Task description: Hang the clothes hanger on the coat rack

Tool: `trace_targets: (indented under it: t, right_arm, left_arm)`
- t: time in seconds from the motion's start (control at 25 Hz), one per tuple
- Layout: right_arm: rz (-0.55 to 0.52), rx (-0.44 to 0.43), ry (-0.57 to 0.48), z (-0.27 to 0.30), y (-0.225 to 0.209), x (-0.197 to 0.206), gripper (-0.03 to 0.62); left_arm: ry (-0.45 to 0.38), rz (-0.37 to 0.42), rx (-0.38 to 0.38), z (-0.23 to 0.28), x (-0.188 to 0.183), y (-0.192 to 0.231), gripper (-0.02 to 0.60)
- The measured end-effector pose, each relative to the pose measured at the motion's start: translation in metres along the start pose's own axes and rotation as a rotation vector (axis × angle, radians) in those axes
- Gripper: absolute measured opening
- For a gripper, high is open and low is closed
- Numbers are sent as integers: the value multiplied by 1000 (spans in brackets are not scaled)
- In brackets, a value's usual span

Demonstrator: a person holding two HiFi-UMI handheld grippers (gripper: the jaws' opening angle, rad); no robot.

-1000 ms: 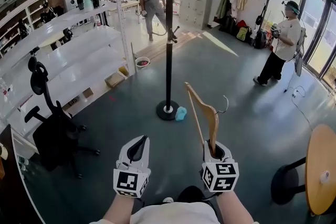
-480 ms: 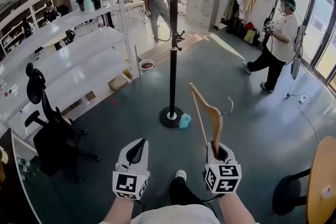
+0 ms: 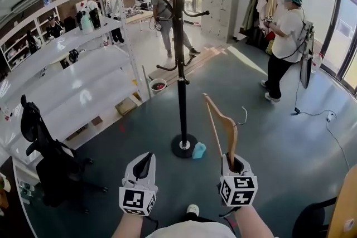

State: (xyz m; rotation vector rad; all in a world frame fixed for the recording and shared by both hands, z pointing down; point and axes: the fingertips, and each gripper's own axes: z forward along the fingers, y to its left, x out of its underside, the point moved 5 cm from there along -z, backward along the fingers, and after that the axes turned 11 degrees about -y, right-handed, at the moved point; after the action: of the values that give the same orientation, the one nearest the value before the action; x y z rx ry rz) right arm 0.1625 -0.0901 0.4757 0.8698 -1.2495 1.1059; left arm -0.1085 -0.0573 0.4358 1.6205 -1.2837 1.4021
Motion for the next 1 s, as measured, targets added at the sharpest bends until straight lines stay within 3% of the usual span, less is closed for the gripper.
trace_targets:
  t: [0.6,1.0]
  right_arm:
    - [-40,-10,-13,129,-41,-45,58]
    - [-125,16,-87,241,-30,-124,57]
  left_arm:
    - [-33,8,9,129,22,35,0]
    - [-88,1,56,218,26,99,0]
